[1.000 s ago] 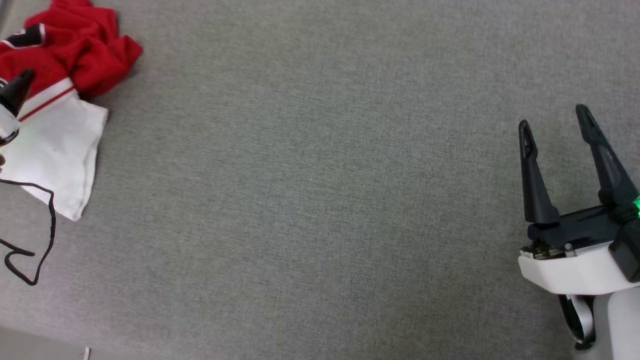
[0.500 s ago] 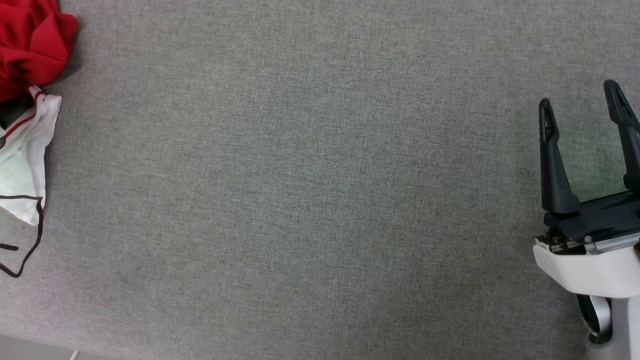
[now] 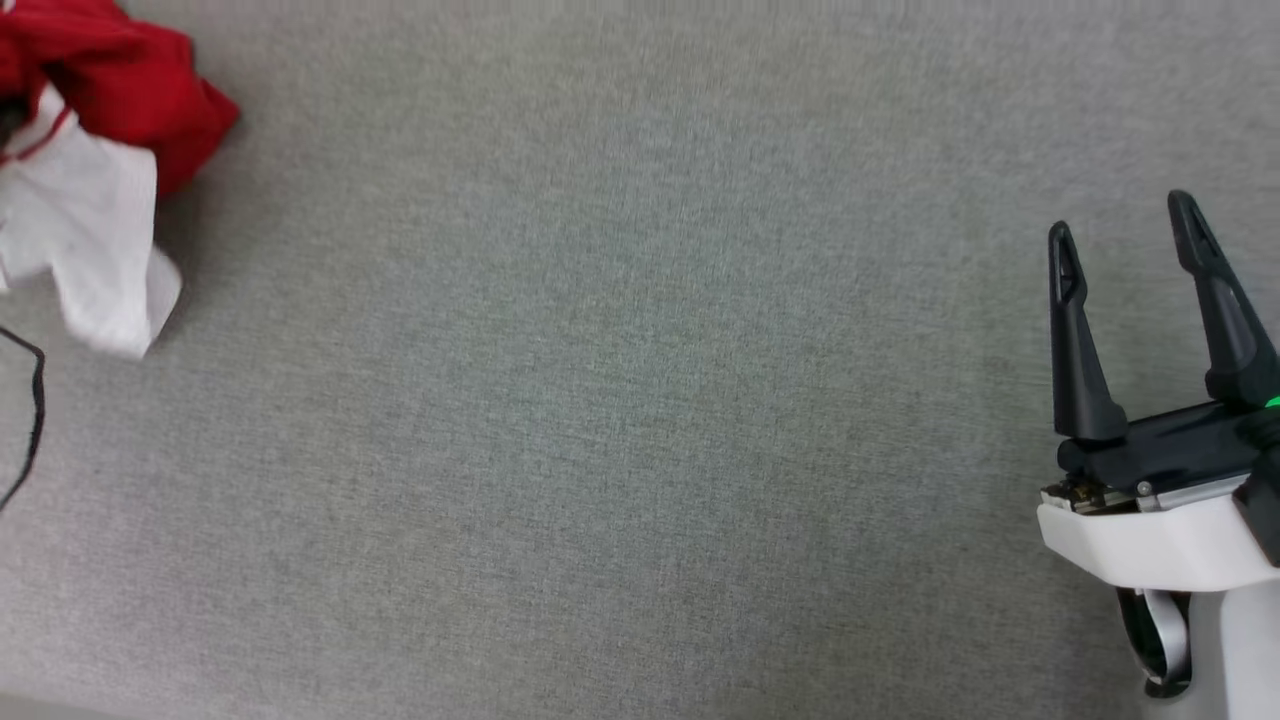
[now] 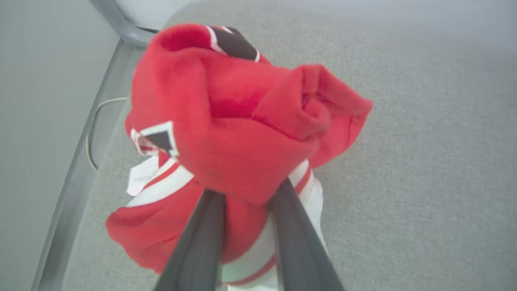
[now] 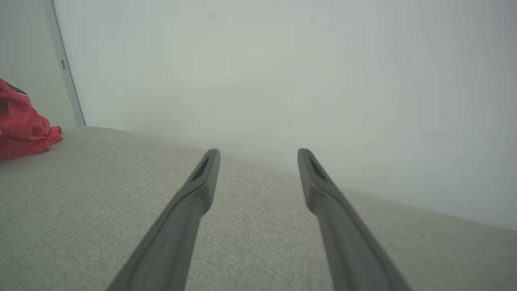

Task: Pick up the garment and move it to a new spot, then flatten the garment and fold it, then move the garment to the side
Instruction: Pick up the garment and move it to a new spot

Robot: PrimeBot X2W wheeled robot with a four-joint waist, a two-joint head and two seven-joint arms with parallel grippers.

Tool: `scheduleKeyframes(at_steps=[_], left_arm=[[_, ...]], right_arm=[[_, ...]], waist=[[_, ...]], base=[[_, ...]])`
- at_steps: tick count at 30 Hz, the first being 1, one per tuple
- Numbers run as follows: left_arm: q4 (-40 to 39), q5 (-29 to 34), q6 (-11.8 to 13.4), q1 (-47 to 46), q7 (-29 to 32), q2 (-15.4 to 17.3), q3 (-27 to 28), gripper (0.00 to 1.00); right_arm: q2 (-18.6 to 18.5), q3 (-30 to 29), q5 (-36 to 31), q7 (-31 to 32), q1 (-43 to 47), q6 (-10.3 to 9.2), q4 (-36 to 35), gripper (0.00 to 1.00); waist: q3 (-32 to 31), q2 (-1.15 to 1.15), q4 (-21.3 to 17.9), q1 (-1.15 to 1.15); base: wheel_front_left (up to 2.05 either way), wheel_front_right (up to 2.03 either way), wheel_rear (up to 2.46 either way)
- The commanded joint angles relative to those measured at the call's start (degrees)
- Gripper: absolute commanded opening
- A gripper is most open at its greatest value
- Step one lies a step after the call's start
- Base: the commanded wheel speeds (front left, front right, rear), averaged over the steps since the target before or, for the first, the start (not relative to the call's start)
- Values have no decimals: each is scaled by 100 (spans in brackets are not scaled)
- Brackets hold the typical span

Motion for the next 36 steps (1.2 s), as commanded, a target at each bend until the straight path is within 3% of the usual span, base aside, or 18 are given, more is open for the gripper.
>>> scheduleKeyframes(at_steps=[1, 7, 16, 26, 32, 36], left_arm=[[-245, 50, -4, -132, -82, 87, -181, 0], [-1204, 81, -4, -478, -127, 323, -786, 0], [-2736, 420, -4, -1096, 272, 229, -1470, 0], [-3927, 572, -4, -1648, 698, -429, -2470, 0], [-4144, 614, -3, -1599, 603, -855, -3336, 0], [-4187, 499, -3, -1415, 491, -931, -3960, 0]], right_arm=[[59, -11, 32, -16, 81, -4, 39, 100], [194, -43, 109, -16, 197, -4, 151, 100], [287, -87, 270, -16, 304, -4, 238, 100], [287, -126, 668, -16, 276, -4, 280, 100], [287, -150, 758, -16, 221, -4, 285, 100], [287, -180, 772, -16, 259, -4, 288, 100]], waist=[[-285, 0, -71, 0], [-665, 0, -271, 0], [-998, 0, -877, 0], [-965, 0, -1666, 0], [-932, 0, -1877, 0], [-942, 0, -1898, 0]], base=[[0, 0, 0], [0, 0, 0], [0, 0, 0], [0, 0, 0], [0, 0, 0], [0, 0, 0]])
